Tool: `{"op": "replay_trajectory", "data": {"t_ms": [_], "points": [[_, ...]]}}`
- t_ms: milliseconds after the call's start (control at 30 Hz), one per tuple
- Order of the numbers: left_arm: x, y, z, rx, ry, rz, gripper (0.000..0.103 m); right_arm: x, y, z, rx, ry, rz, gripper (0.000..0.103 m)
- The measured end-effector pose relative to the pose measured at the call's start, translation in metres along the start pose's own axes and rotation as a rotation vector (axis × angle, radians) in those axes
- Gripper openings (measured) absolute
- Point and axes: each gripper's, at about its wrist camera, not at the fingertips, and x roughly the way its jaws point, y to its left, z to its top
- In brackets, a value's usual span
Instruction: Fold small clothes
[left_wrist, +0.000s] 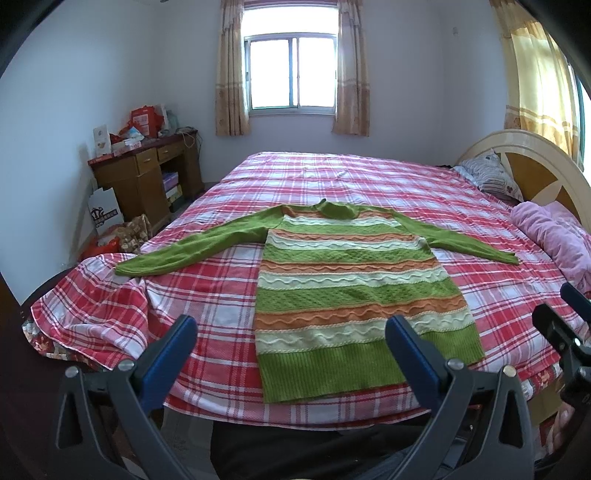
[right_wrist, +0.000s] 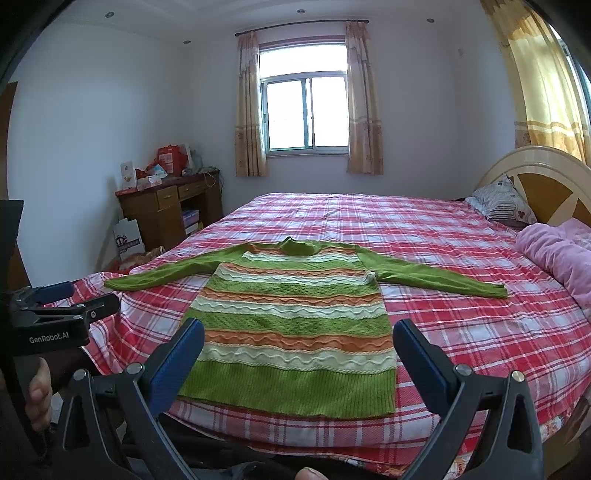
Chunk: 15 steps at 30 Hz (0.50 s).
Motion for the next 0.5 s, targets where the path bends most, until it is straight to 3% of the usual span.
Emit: {"op": "replay_trajectory", "data": {"t_ms": [500], "points": [[0.0005, -0.0008, 0.0005, 0.003, 0.001, 0.001, 0.103, 0.0005, -0.0006, -0.0012, 0.006, 0.002, 0.003, 0.102]]}}
